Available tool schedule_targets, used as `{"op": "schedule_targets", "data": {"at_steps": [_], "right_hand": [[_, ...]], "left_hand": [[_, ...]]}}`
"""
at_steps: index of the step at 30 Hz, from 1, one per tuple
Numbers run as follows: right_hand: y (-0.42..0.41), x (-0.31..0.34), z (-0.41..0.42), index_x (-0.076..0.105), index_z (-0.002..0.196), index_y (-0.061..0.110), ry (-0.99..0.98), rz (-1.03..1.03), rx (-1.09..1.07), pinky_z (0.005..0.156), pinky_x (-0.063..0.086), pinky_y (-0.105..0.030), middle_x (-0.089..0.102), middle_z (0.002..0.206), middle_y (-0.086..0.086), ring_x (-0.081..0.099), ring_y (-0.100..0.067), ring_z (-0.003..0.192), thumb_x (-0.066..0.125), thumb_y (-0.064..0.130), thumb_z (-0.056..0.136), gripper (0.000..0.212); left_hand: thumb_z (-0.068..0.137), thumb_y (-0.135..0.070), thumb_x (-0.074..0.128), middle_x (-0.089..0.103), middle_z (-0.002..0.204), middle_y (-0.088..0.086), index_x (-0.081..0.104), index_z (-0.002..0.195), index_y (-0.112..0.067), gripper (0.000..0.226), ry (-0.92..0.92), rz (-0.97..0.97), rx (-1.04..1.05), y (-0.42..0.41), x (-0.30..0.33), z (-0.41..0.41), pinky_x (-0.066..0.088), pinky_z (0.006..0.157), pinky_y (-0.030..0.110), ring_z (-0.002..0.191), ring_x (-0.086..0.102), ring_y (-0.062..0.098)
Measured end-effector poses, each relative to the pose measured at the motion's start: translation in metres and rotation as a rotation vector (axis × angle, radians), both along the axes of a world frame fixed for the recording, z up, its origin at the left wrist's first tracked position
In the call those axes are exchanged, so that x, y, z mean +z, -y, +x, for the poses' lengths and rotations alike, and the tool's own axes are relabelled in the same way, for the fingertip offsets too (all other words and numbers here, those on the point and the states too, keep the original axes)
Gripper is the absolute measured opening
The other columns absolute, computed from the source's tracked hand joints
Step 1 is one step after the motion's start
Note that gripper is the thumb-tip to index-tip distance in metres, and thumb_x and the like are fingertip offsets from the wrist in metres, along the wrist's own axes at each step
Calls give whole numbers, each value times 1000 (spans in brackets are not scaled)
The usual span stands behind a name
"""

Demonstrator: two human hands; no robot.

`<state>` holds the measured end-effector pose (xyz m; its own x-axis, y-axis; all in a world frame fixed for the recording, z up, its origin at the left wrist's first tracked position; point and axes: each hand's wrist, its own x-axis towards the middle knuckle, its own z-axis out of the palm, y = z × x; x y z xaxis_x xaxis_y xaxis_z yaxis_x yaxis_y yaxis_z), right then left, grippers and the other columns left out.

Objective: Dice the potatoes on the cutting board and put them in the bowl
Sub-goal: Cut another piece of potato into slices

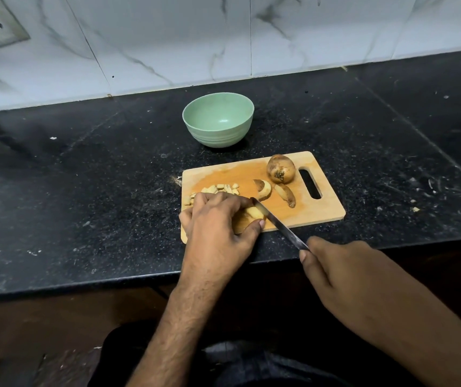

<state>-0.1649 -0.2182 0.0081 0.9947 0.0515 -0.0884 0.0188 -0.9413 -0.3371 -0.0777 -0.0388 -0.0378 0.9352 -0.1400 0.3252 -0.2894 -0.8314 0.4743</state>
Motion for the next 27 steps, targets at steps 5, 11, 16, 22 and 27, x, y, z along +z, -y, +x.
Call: {"op": "schedule_targets", "data": {"at_steps": [5,11,16,22,27], "right_hand": [[0,0,0,32,76,34,-2,-34,-8,53,43,-23,53,64,4,53,-9,54,24,49,103,32],[3,5,1,31,78,34,-43,-75,-3,59,51,-28,52,65,6,53,-8,55,21,50,103,31],[-2,1,12,33,84,33,-70,-83,27,64,53,-34,51,70,6,52,-8,59,22,47,105,28],[1,-9,9,30,87,32,-108,-101,42,63,53,-36,51,72,4,52,-10,58,18,48,105,27],[12,1,-14,30,91,34,-220,-158,18,66,54,-31,53,72,3,55,-13,60,13,53,101,27]], "left_hand": [[82,-53,73,61,106,-22,73,111,-35,34,-18,-50,61,6,0,-4,15,80,30,109,39,8],[83,-48,75,61,101,-19,74,115,-34,35,-49,-87,79,10,0,-5,17,82,31,108,40,9],[82,-46,77,61,100,-21,75,113,-33,34,-52,-100,78,10,0,-3,18,82,31,105,39,5],[79,-46,79,64,98,-20,76,110,-34,33,-45,-191,87,9,-1,-4,26,89,34,103,41,5],[75,-46,82,67,94,-22,78,105,-33,33,-32,-264,95,7,-2,-4,36,99,44,102,44,4]]}}
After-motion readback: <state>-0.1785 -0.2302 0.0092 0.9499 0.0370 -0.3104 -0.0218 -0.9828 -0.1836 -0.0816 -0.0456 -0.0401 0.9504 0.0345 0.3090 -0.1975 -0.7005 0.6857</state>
